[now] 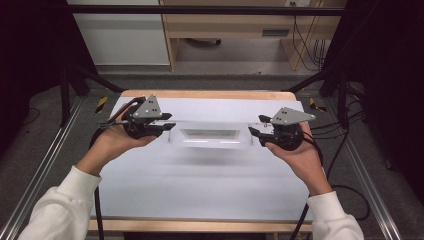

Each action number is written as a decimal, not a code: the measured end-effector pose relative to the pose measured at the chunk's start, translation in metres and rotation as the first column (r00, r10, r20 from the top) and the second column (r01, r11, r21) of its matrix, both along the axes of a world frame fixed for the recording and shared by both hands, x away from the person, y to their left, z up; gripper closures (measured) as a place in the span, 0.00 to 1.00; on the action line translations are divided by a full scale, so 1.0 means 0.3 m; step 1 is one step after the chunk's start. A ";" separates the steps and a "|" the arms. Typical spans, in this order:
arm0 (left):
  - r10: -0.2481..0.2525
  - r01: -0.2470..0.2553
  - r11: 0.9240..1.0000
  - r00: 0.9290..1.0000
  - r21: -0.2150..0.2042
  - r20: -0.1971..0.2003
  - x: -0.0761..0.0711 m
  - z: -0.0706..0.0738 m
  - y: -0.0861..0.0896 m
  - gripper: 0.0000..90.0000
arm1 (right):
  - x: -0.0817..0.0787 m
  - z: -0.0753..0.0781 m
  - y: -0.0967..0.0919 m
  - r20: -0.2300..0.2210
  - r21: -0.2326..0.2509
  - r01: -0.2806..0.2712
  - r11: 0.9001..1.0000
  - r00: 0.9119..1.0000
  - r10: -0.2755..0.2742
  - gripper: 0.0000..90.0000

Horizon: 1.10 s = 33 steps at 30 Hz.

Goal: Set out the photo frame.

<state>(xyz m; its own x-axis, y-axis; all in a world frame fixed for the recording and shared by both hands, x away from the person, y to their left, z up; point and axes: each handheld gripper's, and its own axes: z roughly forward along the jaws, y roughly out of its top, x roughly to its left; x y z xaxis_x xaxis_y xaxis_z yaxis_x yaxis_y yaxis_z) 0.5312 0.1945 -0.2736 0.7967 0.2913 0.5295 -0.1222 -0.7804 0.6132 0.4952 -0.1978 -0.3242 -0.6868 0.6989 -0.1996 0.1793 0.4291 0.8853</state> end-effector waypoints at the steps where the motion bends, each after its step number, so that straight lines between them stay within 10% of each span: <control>1: 0.000 0.000 1.000 1.000 -0.002 -0.003 0.006 0.002 0.000 0.73 | 0.007 0.003 0.000 0.001 -0.001 0.003 1.000 1.000 -0.003 0.54; 21: 0.003 -0.004 0.999 1.000 -0.033 -0.021 0.118 0.031 0.000 0.70 | 0.079 0.016 -0.019 0.021 0.059 0.059 0.997 0.998 -0.060 0.56; 25: 0.023 -0.022 0.996 1.000 -0.085 0.003 0.138 0.039 0.014 0.54 | 0.098 0.021 -0.020 0.016 0.060 0.058 0.996 0.998 -0.059 0.56; 33: 0.097 -0.080 0.941 0.995 -0.329 0.037 0.089 0.073 0.102 0.21 | 0.120 0.029 -0.019 0.005 0.062 0.072 0.996 0.997 -0.072 0.55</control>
<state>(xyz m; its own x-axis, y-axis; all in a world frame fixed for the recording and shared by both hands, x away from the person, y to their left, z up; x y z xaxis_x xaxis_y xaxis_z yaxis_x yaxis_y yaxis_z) 0.5579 0.2252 -0.2517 0.7339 0.5234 0.4329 -0.0997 -0.5475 0.8309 0.5313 -0.2035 -0.3155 -0.6329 0.7575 -0.1598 0.2009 0.3600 0.9110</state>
